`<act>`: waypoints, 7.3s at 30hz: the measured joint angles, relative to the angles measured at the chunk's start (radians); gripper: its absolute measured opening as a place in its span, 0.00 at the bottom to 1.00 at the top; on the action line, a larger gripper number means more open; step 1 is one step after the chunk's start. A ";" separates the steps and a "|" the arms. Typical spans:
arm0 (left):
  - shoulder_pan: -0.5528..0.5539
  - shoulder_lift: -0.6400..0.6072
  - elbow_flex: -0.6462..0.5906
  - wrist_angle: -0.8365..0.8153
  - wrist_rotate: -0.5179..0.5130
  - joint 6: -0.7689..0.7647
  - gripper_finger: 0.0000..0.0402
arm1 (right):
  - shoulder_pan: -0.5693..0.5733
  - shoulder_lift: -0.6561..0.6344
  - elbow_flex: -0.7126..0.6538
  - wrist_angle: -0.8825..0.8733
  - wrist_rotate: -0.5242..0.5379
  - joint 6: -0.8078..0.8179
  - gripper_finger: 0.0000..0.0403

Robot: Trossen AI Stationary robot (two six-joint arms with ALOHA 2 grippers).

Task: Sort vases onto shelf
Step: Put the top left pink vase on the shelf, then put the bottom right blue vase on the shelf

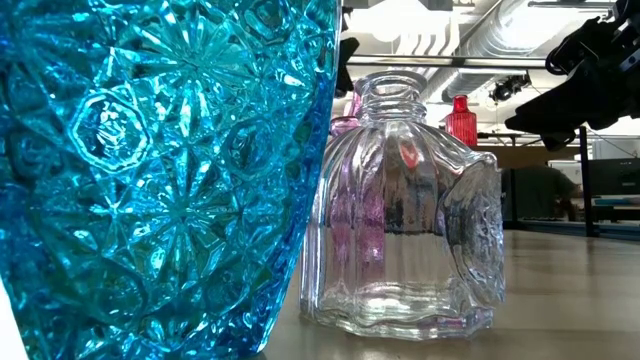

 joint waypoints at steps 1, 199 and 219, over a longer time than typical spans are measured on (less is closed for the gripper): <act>0.000 0.000 0.000 0.000 0.000 0.000 0.21 | 0.000 0.000 0.000 0.000 0.000 0.000 0.27; -0.672 -0.756 -0.724 -0.502 -0.655 -0.619 0.21 | 0.086 0.716 0.943 -1.021 -0.515 1.268 0.27; -0.672 -0.756 -0.724 -0.501 -0.596 -0.645 0.21 | 0.567 0.865 0.946 -1.166 -0.495 1.721 0.27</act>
